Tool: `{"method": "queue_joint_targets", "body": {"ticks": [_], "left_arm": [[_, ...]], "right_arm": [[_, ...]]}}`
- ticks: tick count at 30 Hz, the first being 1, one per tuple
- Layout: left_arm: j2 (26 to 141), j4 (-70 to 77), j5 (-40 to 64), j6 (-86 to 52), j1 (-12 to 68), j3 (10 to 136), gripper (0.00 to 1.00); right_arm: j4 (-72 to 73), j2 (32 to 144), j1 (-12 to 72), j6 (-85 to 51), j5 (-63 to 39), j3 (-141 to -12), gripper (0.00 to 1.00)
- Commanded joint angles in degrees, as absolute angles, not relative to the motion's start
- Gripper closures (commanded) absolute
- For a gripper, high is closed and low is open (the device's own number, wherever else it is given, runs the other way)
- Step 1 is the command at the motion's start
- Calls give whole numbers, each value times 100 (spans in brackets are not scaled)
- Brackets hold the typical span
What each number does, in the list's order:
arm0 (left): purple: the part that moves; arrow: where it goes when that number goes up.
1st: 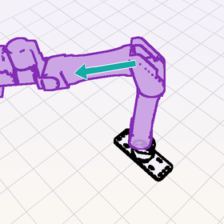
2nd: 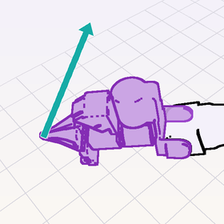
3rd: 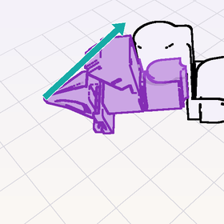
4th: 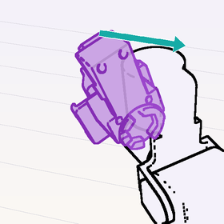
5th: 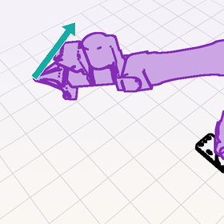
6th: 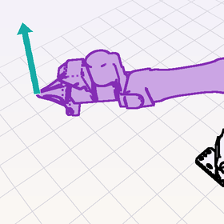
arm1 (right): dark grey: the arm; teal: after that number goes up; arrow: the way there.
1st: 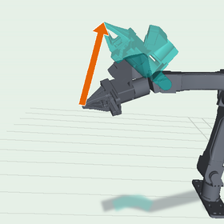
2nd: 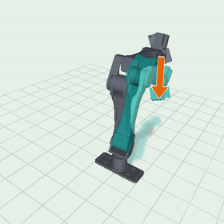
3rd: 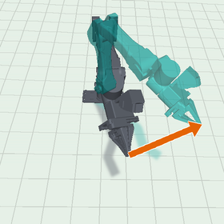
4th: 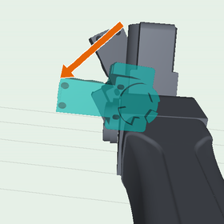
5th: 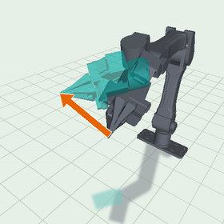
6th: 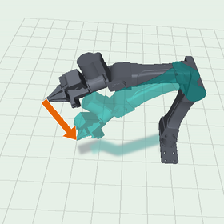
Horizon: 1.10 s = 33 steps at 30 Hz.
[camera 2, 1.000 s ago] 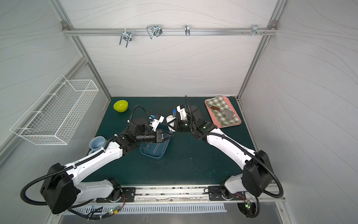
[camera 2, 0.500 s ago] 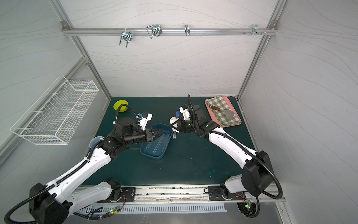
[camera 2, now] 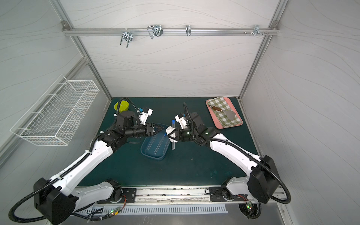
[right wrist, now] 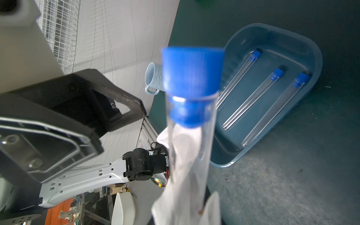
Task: Wipe the exteriors of test tubes
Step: Wipe the dirt from the test tube.
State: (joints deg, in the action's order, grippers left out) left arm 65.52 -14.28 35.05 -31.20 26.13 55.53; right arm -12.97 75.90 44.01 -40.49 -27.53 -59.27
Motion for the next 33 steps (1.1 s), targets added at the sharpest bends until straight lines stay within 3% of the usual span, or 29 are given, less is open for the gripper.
{"method": "queue_joint_targets", "body": {"ticks": [1,33], "left_arm": [[6509,-1133,3708,-3031,2588,5683,58],[6974,166,4241,-3686,2632,5340,58]], "right_arm": [[-1345,7435,4511,-3995,-2771,-5937,83],[-1296,7648,4919,-3958,-3125,-6275,83]]}}
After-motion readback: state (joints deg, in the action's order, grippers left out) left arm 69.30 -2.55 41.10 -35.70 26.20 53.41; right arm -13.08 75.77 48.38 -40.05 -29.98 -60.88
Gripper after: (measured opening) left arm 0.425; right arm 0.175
